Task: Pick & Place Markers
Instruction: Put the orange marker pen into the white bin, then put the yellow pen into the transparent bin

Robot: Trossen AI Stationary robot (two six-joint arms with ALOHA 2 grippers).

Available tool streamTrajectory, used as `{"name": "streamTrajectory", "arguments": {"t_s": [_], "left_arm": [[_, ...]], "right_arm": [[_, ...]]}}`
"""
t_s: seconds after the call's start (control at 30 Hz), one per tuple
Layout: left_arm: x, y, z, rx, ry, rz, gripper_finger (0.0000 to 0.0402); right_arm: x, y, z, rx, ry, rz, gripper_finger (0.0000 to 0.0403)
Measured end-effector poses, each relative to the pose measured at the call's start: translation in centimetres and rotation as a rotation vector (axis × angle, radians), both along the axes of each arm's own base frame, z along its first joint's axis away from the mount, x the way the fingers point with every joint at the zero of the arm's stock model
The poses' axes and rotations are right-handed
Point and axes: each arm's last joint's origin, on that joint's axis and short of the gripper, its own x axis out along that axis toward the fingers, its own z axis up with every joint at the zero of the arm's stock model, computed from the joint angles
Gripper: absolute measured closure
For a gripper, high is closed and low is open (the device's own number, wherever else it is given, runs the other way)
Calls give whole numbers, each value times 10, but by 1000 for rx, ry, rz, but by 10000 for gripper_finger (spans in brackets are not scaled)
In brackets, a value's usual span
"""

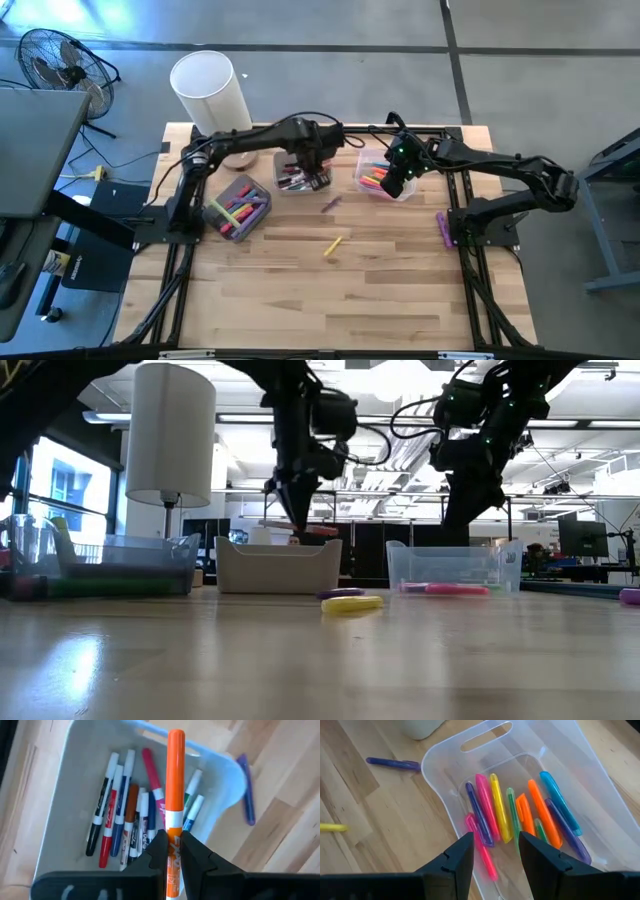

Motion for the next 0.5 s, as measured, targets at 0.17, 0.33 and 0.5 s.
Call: {"name": "streamTrajectory", "arguments": {"t_s": [0.17,0.33,0.5], "left_arm": [[1,9,-12,-3,36,35,311],[-1,10,-10,28,45,46,244],[-1,10,-9,25,47,56,226]], "right_arm": [[0,0,0,-10,4,19,257],[1,0,0,-18,-2,22,257],[2,-1,2,-30,-22,22,256]]}}
